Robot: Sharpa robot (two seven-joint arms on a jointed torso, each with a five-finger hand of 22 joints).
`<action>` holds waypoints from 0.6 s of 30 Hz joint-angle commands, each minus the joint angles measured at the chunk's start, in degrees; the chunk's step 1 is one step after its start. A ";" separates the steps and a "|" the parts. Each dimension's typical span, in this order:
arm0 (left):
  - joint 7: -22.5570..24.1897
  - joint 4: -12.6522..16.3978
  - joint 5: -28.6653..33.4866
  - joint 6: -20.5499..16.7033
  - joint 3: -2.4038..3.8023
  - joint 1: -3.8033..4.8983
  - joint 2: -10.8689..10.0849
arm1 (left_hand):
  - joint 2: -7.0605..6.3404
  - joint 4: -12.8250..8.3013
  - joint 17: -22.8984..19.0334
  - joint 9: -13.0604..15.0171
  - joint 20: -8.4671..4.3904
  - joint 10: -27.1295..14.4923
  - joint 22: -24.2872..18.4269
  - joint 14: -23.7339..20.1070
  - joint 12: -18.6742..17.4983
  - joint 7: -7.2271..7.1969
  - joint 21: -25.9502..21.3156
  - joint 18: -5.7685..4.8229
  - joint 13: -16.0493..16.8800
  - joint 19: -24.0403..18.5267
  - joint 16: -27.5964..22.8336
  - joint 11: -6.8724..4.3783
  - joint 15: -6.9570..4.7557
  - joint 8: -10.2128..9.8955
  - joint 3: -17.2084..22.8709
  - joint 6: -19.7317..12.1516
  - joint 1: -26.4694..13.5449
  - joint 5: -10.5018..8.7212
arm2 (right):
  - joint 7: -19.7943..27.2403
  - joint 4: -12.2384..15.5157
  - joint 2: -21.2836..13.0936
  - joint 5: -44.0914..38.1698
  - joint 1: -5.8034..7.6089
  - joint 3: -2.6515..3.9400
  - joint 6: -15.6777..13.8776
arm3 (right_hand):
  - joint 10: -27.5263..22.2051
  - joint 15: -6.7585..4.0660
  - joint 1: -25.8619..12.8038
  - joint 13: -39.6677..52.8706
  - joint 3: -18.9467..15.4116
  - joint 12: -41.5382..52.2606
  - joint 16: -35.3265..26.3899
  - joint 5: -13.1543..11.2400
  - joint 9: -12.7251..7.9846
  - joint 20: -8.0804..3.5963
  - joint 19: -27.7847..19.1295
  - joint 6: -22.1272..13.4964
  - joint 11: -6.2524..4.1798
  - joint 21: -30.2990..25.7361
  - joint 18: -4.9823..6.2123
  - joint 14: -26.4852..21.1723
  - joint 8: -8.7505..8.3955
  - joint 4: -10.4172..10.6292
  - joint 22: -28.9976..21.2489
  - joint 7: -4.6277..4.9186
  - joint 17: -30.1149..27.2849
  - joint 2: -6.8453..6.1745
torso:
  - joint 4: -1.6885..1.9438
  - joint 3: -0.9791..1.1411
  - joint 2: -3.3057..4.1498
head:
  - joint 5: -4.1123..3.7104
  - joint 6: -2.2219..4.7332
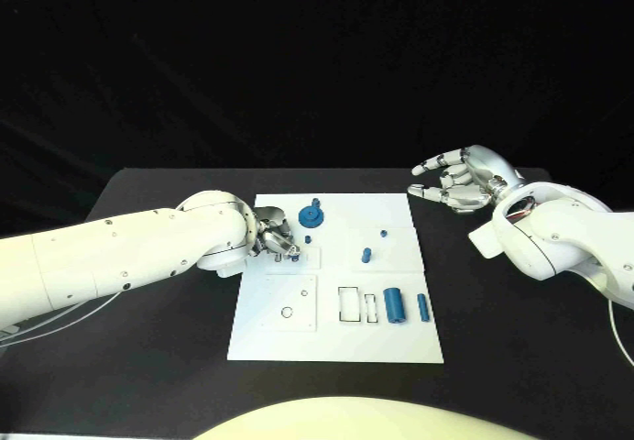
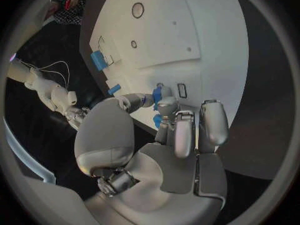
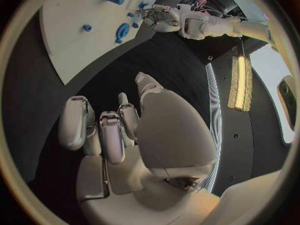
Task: Assemble the parts on the task board
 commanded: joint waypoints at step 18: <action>-0.08 0.07 1.15 -0.25 -0.15 -0.17 -0.35 | 0.63 -12.48 15.07 0.16 0.14 0.44 0.36 6.06 0.67 0.12 0.40 -1.22 0.44 0.52 0.37 -0.01 -0.51 0.27 12.30 0.36 0.01 0.14 | 0.30 -0.14 0.11 -0.06 -0.24 0.01 0.55 | 0.09 -0.02 -0.17 1.26 0.39 0.03 -0.32 0.35 0.01 -0.02 -0.28 0.46 -0.27 -0.25 0.51 5.25 -0.05 -0.10 2.68 0.10 11.58 0.60 | 0.02 -0.01 0.01 | 0.02 -0.15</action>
